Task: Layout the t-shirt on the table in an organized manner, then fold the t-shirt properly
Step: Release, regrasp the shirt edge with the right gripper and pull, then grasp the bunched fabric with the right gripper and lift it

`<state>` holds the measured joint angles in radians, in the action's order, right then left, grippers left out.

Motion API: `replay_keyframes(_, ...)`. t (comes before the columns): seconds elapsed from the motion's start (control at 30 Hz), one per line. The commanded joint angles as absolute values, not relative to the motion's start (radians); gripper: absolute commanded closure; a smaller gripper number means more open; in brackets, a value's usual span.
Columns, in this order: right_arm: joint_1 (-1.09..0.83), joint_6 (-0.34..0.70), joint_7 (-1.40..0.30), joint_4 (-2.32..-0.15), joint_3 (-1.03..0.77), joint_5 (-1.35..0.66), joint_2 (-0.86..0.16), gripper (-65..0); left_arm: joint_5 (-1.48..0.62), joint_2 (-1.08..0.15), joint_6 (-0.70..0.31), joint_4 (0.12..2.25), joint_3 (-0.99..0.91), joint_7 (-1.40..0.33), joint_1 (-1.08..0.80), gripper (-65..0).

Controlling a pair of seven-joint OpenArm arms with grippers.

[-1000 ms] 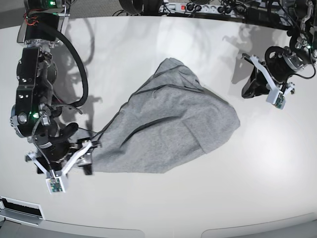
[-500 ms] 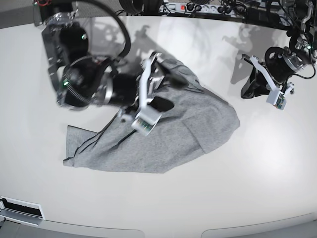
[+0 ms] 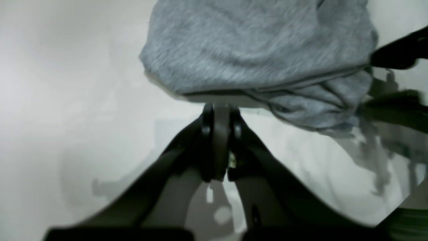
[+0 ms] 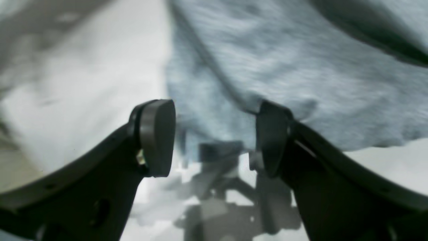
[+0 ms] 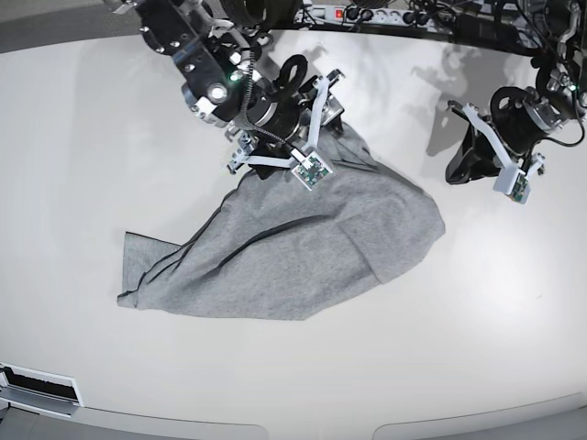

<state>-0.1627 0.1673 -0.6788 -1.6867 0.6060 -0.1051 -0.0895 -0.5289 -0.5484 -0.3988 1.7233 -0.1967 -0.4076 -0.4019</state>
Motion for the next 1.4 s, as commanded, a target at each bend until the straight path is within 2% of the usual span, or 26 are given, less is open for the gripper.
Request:
replay_keyframes(0.0,-0.146,0.177,-0.646,-1.678,0.603,-0.109,-0.067,-40.2,-0.545,-0.565,-0.401,1.739,-0.204,-0.382,-0.398,0.0)
replay_keyframes(0.17,-0.088,0.262,-0.635,-1.516,0.601,-0.126,-0.007,-39.7,-0.545,-0.565,-0.401,1.739,-0.204,-0.382,-0.398,0.0)
replay_keyframes(0.2,-0.073,0.257,-0.629,-1.493,0.601,-0.115,0.001,-36.6,-0.545,-0.565,-0.401,1.739,-0.204,-0.382,-0.398,0.0)
replay_keyframes(0.23,-0.059,0.250,-0.628,-1.480,0.601,-0.099,0.005,-30.8,-0.545,-0.565,-0.401,1.739,-0.204,-0.382,-0.398,0.0)
replay_keyframes(0.27,-0.043,0.250,-0.632,-1.477,0.601,-0.082,0.008,-22.4,-0.545,-0.565,-0.401,1.739,-0.204,-0.382,-0.398,0.0)
replay_keyframes(0.33,-0.007,0.255,-0.680,-1.493,0.601,-0.070,0.013,-2.9,-0.545,-0.565,-0.401,1.739,-0.204,-0.382,-0.398,0.0)
replay_keyframes(0.37,0.014,0.264,-0.724,-1.515,0.601,-0.074,0.016,0.0,-0.545,-0.565,-0.401,1.739,-0.204,-0.382,-0.398,0.0)
replay_keyframes(0.5,0.067,0.294,-0.834,-1.708,0.601,-0.076,0.019,0.0,-0.545,-0.565,-0.401,1.739,-0.204,-0.382,-0.398,0.0)
replay_keyframes(0.63,0.091,0.345,-0.830,-2.001,0.587,-0.050,0.019,0.0,-0.545,-0.565,-0.401,1.739,-0.204,-0.382,-0.398,0.0)
replay_keyframes(0.7,0.100,0.325,-0.809,-2.086,0.569,-0.043,0.014,0.0,-0.544,-0.566,-0.401,1.739,-0.204,-0.383,-0.399,0.0)
replay_keyframes(0.83,0.099,0.265,-0.760,-2.108,0.477,-0.035,0.014,0.0,-0.544,-0.565,-0.401,1.739,-0.204,-0.386,-0.399,0.0)
replay_keyframes(0.97,0.099,0.115,-0.760,-2.108,0.353,-0.043,0.014,0.0,-0.545,-0.565,-0.401,1.739,-0.204,-0.384,-0.398,0.0)
replay_keyframes(1.1,0.100,0.224,-0.744,-2.108,0.253,-0.099,0.014,0.0,-0.544,-0.565,-0.401,1.739,-0.204,-0.382,-0.399,0.0)
replay_keyframes(1.23,0.097,0.140,-0.770,-2.107,0.177,-0.099,0.014,0.0,-0.544,-0.565,-0.401,1.739,-0.204,-0.382,-0.398,0.0)
replay_keyframes(1.37,0.097,0.120,-0.798,-2.107,0.163,0.032,0.014,0.0,-0.544,-0.565,-0.401,1.739,-0.204,-0.382,-0.399,0.0)
